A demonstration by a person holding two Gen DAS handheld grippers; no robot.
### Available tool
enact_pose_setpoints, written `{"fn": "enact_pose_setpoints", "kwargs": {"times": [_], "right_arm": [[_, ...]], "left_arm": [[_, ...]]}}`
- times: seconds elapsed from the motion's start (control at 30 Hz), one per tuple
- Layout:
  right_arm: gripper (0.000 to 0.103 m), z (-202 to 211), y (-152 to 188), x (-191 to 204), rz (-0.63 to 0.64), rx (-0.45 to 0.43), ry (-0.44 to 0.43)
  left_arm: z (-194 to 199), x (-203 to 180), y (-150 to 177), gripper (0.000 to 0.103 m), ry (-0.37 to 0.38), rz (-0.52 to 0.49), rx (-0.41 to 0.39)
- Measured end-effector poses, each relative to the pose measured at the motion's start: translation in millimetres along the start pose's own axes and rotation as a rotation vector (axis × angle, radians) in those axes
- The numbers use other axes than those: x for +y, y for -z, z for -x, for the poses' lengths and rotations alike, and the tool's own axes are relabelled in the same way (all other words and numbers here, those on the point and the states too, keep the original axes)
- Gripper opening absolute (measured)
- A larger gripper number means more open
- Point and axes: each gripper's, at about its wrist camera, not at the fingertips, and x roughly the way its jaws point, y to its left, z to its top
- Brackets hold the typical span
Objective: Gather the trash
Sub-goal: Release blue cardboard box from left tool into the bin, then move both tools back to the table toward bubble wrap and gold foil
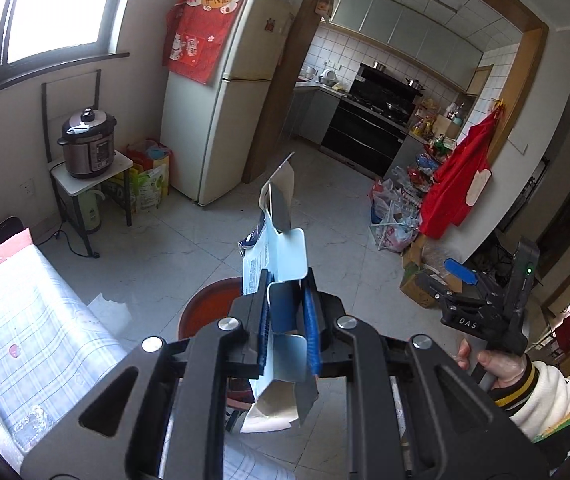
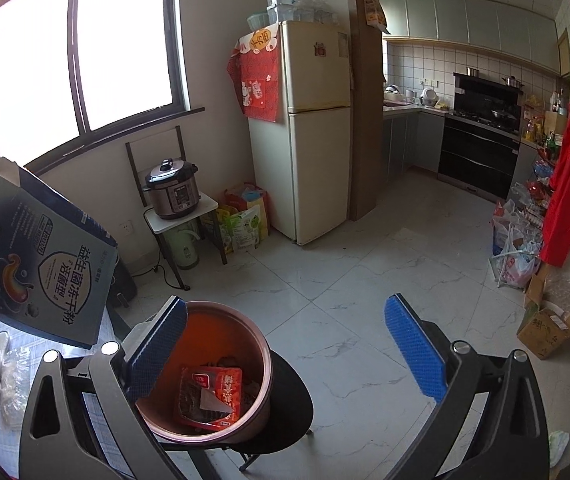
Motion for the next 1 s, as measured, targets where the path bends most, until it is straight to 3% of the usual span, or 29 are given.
{"fn": "enact_pose_setpoints", "kwargs": {"times": [0.03,0.1,0.13,0.17,0.27,0.5,0.73,1.0], "right_arm": [[0.098,-0.8,0.8,-3.1,-0.006,0.003,0.005],[0.098,-1.1,3.0,-6.7,-0.014,0.005,0.010],[0.098,-1.0,3.1,-8.1,-0.016,0.004,0.014],[0.098,-0.5,3.6,-8.5,-0.018,0.004,0.018],[0.098,1.7,2.6,-7.8,-0.023,0.000,0.021],[0.098,5.4,0.4,3.8,-0.015,0.012,0.009],[0.098,13.8,3.2,40.9,0.044,0.032,-0.033],[0.098,29.9,15.0,100.2,0.095,0.046,-0.097]], "left_arm": [[-7.2,-4.0,-4.7,0.020,0.008,-0.010,0.001],[-18.5,-11.5,-11.1,0.033,-0.010,-0.041,-0.018],[-21.4,-14.3,-13.6,0.051,-0.030,-0.053,-0.039],[-21.6,-17.3,-14.3,0.077,-0.041,-0.053,-0.059],[-14.5,-18.8,-16.9,0.092,-0.054,-0.051,-0.100],[15.5,-6.6,-6.8,0.097,-0.172,-0.078,-0.102],[57.1,24.7,14.7,0.097,-0.277,-0.019,-0.094],[132.6,74.2,48.1,0.097,-0.373,0.095,-0.130]]}}
